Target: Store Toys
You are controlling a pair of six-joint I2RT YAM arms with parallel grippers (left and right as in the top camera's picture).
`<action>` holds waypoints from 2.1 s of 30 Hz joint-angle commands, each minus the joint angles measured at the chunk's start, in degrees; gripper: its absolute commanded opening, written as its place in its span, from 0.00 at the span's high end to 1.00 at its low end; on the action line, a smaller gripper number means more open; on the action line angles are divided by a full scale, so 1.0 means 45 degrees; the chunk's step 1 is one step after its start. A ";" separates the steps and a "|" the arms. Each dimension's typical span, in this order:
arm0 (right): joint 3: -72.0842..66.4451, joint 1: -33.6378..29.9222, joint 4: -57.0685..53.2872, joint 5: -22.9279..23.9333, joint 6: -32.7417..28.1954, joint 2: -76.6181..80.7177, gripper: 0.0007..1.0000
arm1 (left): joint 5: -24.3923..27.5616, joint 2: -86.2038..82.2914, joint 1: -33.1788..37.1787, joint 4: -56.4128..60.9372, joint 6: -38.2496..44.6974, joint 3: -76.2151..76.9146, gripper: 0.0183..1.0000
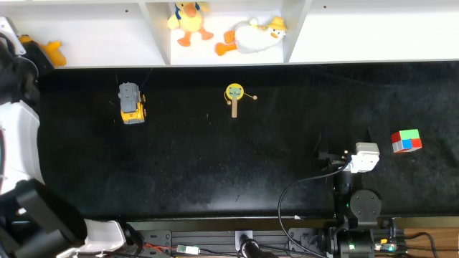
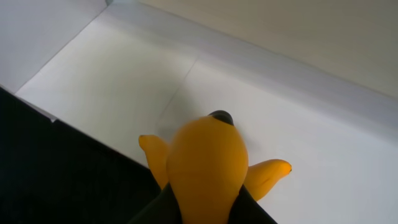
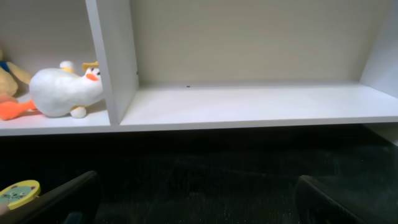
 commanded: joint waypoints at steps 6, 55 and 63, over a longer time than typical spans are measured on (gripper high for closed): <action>-0.0170 0.0083 0.0068 -0.0034 0.0063 -0.0107 0.00 | 0.0321 0.0549 -0.0345 0.1214 -0.0097 0.0423 0.98; -0.0170 0.0083 0.0068 -0.0034 0.0058 -0.0107 0.01 | -0.0321 0.1331 -0.0767 0.1438 0.0019 0.0918 0.00; -0.0170 0.0083 0.0068 -0.0039 0.0058 -0.0107 0.00 | -0.0699 0.0602 -0.1083 0.0146 0.0976 0.0918 0.00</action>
